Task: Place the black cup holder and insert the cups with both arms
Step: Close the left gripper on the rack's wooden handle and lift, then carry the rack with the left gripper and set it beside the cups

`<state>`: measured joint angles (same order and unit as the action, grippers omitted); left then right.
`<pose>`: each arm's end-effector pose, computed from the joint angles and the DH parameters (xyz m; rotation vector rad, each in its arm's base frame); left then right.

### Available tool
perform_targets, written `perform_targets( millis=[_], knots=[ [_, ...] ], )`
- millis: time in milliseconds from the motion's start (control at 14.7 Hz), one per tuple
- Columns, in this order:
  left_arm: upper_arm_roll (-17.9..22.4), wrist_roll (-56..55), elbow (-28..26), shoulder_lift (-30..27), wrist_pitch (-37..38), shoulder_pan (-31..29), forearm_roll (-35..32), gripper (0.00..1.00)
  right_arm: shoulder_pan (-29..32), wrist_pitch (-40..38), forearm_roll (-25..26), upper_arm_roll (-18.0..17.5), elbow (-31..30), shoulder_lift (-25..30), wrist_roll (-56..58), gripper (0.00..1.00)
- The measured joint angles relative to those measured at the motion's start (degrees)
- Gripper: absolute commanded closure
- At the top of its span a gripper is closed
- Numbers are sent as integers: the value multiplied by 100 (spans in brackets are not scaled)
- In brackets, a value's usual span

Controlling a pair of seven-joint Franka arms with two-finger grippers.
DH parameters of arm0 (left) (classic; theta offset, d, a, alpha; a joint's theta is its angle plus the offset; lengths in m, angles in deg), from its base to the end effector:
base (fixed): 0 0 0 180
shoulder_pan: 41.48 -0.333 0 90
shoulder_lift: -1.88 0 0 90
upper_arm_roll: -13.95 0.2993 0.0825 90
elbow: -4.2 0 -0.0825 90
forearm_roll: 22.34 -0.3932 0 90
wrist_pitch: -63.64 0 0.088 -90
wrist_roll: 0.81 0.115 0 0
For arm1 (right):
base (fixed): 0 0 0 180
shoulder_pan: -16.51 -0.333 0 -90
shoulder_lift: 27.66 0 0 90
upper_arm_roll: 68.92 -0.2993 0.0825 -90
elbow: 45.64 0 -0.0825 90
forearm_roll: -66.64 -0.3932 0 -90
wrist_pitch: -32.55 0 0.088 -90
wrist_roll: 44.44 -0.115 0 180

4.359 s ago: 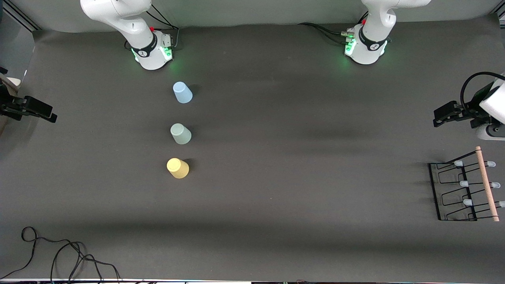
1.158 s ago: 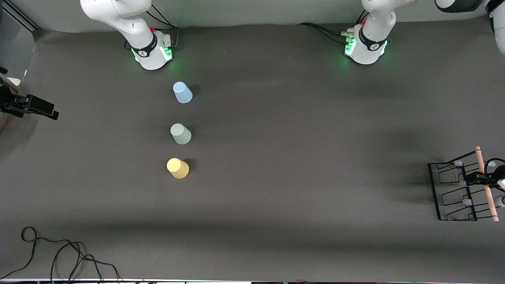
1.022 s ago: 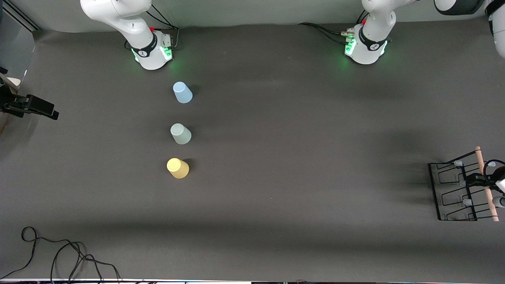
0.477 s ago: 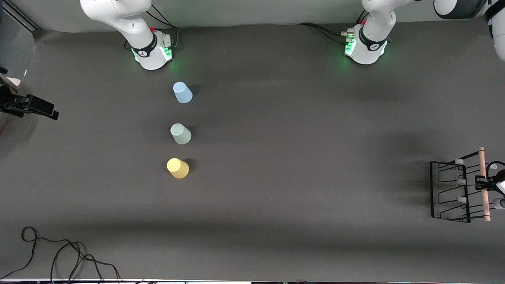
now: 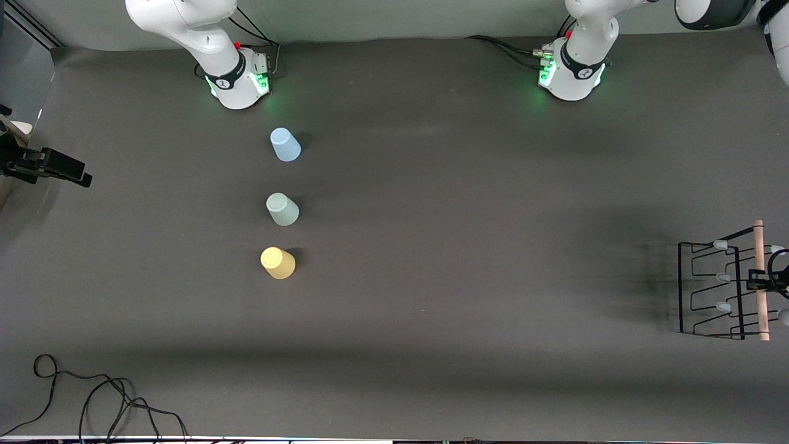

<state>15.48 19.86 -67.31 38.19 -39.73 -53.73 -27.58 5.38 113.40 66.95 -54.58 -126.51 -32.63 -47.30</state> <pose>0.7005 0.1761 0.3627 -3.0523 0.2285 0.1605 0.5706 -0.0261 0.6141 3.1078 -0.1658 -0.1315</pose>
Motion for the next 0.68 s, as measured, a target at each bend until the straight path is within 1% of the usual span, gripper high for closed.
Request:
perform_targets(
  millis=[341, 545, 681],
  knots=[
    [-92, -1477, 140, -236, 748, 980, 41, 100, -4, -1, 0, 0, 0, 0, 0, 0],
    [-178, -2015, 73, -390, 863, 1518, 373, 100, -4, -1, 0, 0, 0, 0, 0, 0],
    [-199, -2486, -15, -513, 862, 2012, 574, 100, -6, -1, 0, 0, 0, -1, 0, 0]
  ],
)
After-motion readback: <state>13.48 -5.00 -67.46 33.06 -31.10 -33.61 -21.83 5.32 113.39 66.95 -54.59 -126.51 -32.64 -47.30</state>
